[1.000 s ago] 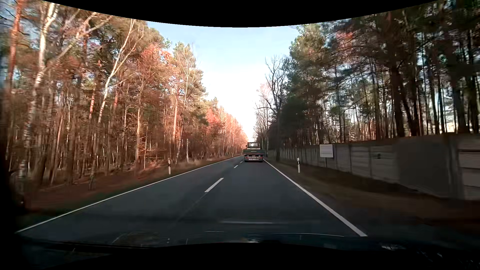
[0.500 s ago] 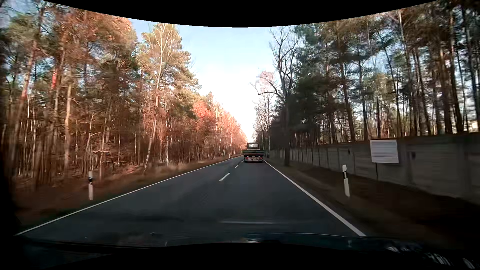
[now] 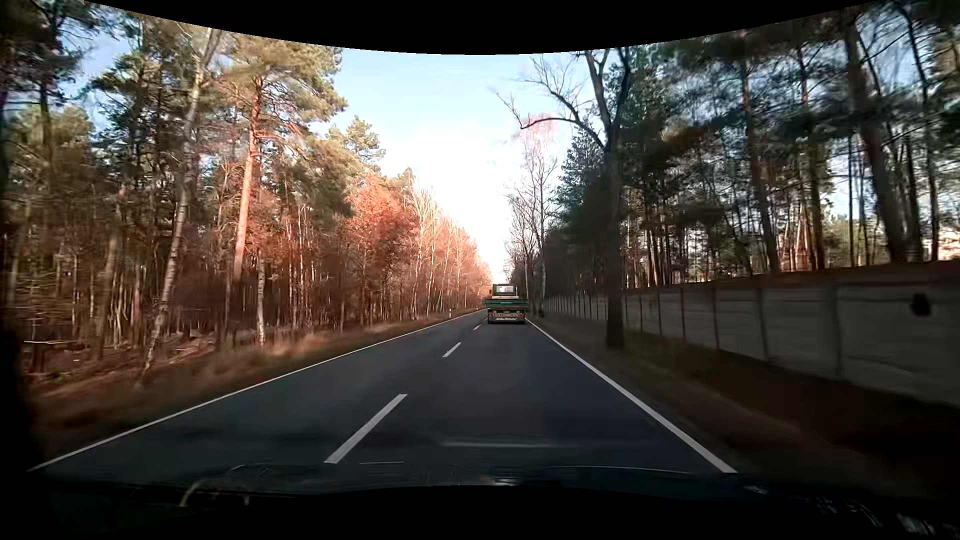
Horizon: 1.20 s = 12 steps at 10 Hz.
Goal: Follow the waypoints while adhering to traffic rules and regulations
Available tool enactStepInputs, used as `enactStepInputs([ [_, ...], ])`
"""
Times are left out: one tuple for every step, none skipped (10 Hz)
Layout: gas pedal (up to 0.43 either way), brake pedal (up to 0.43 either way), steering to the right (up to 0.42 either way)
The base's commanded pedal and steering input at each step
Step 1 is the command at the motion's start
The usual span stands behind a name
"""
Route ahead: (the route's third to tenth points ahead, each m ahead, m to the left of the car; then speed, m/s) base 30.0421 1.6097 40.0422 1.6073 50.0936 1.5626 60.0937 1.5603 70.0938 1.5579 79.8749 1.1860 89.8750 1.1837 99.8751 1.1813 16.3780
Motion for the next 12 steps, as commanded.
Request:
enactStepInputs([
  [0.118,0.000,0.000],
  [0.118,0.000,0.000],
  [0.118,0.000,0.000],
  [0.118,0.000,0.000],
  [0.118,0.000,0.000],
  [0.118,0.000,0.000],
  [0.118,0.000,0.000],
  [0.118,0.000,-0.001],
  [0.118,0.000,-0.001],
  [0.118,0.000,-0.002],
  [0.118,0.000,-0.002],
  [0.130,0.000,-0.003],
])
